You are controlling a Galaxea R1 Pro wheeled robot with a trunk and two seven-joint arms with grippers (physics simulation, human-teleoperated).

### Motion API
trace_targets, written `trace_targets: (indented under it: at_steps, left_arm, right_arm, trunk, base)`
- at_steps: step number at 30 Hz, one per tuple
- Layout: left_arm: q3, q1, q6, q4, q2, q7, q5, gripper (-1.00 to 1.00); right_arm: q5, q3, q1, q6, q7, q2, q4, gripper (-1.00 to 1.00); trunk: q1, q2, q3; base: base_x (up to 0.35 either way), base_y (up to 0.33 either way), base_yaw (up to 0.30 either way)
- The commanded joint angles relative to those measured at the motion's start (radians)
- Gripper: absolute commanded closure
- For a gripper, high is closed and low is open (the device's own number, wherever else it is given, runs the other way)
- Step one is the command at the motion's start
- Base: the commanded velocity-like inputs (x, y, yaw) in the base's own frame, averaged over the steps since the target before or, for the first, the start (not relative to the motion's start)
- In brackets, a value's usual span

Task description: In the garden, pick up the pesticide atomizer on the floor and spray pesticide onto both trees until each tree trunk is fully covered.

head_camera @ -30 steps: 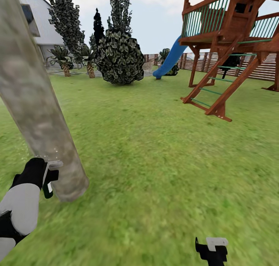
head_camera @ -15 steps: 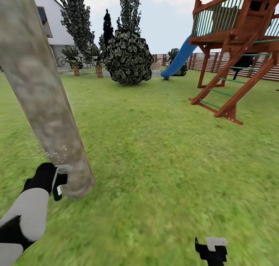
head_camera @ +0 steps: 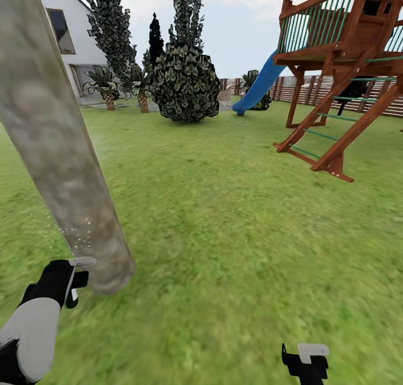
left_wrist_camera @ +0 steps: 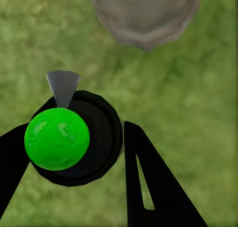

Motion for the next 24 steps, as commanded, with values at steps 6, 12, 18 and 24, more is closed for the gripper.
trace_targets:
  at_steps: [6,12,18,24]
  left_arm:
    - [0.030,0.003,-0.113,0.052,-0.019,0.001,-0.008,1.00]
    - [0.040,0.005,-0.119,0.057,-0.022,0.001,-0.008,1.00]
    - [0.042,0.005,-0.111,0.056,-0.013,0.000,-0.011,1.00]
    - [0.041,0.004,-0.110,0.056,-0.021,0.001,-0.011,1.00]
  right_arm:
    - [0.000,0.002,-0.001,0.000,-0.001,0.002,0.000,-1.00]
    - [0.000,0.002,0.000,0.000,-0.002,0.000,0.000,-1.00]
    - [0.000,0.002,0.000,0.000,-0.002,0.000,0.000,-1.00]
    - [-0.001,0.002,0.000,0.000,-0.002,0.002,0.000,-1.00]
  trunk:
    - [0.000,0.000,0.000]
    - [0.000,0.000,0.000]
    - [0.000,0.000,0.000]
    - [0.000,0.000,0.000]
  base:
    - [0.000,0.000,0.228]
    - [0.045,-0.094,0.012]
    - [-0.007,-0.273,0.000]
    - [0.025,-0.277,0.142]
